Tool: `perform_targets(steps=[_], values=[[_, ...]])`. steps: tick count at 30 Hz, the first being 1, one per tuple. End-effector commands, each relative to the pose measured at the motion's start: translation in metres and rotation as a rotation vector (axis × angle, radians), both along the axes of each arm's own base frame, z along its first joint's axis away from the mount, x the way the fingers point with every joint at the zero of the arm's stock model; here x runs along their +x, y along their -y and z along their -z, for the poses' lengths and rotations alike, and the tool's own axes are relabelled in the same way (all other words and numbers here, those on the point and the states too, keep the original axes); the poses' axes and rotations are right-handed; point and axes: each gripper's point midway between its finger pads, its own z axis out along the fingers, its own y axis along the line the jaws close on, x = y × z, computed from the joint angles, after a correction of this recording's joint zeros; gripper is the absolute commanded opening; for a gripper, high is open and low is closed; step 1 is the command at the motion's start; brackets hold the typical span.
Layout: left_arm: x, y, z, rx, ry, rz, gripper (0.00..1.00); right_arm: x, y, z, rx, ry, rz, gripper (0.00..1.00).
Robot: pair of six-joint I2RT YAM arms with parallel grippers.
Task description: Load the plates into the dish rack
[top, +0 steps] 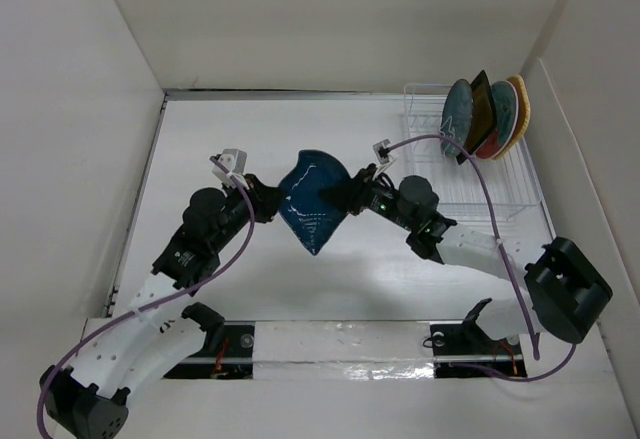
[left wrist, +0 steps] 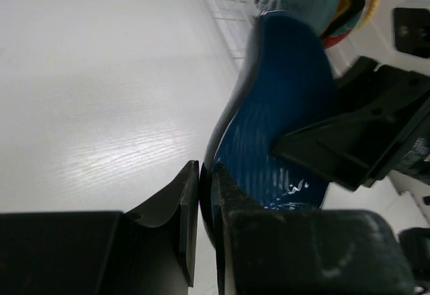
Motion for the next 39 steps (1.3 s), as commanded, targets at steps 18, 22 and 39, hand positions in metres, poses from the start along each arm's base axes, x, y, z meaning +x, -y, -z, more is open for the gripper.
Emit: perform_targets(steps=[18, 22, 39], values=[[-0.032, -0.016, -0.104, -0.061, 0.370, 0.043, 0.55, 0.069, 0.091, -0.114, -0.230, 0.152, 0.448, 0.00], [-0.045, -0.021, -0.095, -0.072, 0.424, 0.059, 0.52, 0.099, 0.153, -0.122, -0.429, 0.094, 0.660, 0.00], [-0.092, -0.024, -0.130, -0.141, 0.598, 0.162, 0.53, 0.207, 0.303, -0.098, -0.986, -0.095, 1.124, 0.00]])
